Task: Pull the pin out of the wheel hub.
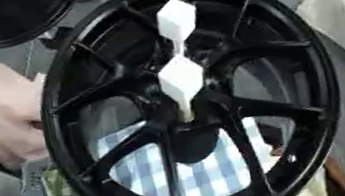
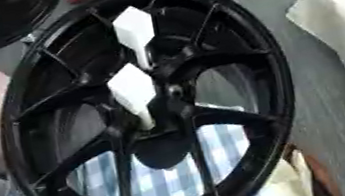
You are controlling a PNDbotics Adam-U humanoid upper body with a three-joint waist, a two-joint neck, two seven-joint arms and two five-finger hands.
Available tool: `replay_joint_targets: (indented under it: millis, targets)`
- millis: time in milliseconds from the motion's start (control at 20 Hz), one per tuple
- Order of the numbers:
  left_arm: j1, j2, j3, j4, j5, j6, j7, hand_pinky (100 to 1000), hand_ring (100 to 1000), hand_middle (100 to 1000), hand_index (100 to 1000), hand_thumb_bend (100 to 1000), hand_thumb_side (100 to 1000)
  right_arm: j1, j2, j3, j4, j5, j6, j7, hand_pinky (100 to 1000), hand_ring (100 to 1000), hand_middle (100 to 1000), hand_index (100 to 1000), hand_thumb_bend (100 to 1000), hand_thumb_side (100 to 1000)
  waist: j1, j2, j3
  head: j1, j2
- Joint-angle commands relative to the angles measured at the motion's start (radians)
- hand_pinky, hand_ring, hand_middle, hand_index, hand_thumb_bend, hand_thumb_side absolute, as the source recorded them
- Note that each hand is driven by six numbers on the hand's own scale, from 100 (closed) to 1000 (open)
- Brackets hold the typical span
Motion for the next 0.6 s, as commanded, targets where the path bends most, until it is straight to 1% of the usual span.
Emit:
replay_joint_targets:
  millis: [50, 100, 150, 300, 350, 400, 450, 600]
  targets:
    - [-0.002, 0.026, 0.007, -0.018, -0.007, -0.004, -0.004, 753, 884, 661, 768, 174, 767, -0.016, -0.108, -0.022, -0.015, 0.008, 0.001, 0.000, 854, 768, 640, 790, 100, 473, -0.005, -0.013, -0.002, 0.001, -0.010]
    - [-0.001, 0.026, 0.007, -0.018, -0.008, -0.005, -0.004, 753, 884, 661, 768, 174, 767, -0.022, -0.133, -0.022, -0.015, 0.010, 0.002, 0.005, 854, 769, 642, 791, 100, 461, -0.006, -0.012, -0.002, 0.001, -0.010]
    - [0.000, 0.026, 0.007, -0.018, -0.009, -0.005, -0.004, 752, 884, 662, 768, 174, 768, -0.030, -0.159, -0.021, -0.015, 0.013, 0.001, 0.014, 852, 771, 646, 793, 100, 425, -0.006, -0.011, -0.002, 0.001, -0.010]
    - [0.003, 0.027, 0.007, -0.018, -0.013, -0.008, -0.005, 753, 885, 662, 768, 172, 769, -0.057, -0.231, -0.015, -0.015, 0.020, -0.004, 0.051, 851, 778, 654, 797, 100, 373, -0.008, -0.008, -0.002, 0.002, -0.010]
    - [0.004, 0.028, 0.007, -0.018, -0.015, -0.008, -0.006, 753, 885, 662, 768, 171, 768, -0.067, -0.255, -0.014, -0.015, 0.021, -0.005, 0.061, 851, 785, 662, 801, 100, 342, -0.008, -0.007, -0.001, 0.003, -0.009]
    - [0.004, 0.030, 0.007, -0.018, -0.016, -0.009, -0.007, 753, 885, 662, 768, 171, 768, -0.079, -0.277, -0.013, -0.015, 0.021, -0.005, 0.069, 850, 786, 663, 801, 100, 338, -0.009, -0.007, -0.001, 0.004, -0.009]
    - [0.004, 0.031, 0.007, -0.018, -0.018, -0.010, -0.007, 753, 886, 662, 768, 170, 768, -0.092, -0.302, -0.011, -0.015, 0.021, -0.008, 0.079, 849, 792, 670, 804, 100, 306, -0.010, -0.006, 0.000, 0.004, -0.009]
    - [0.006, 0.034, 0.007, -0.018, -0.020, -0.011, -0.008, 753, 886, 662, 768, 169, 769, -0.129, -0.375, 0.003, -0.015, 0.021, -0.018, 0.122, 847, 800, 682, 806, 100, 269, -0.014, -0.005, 0.001, 0.006, -0.013]
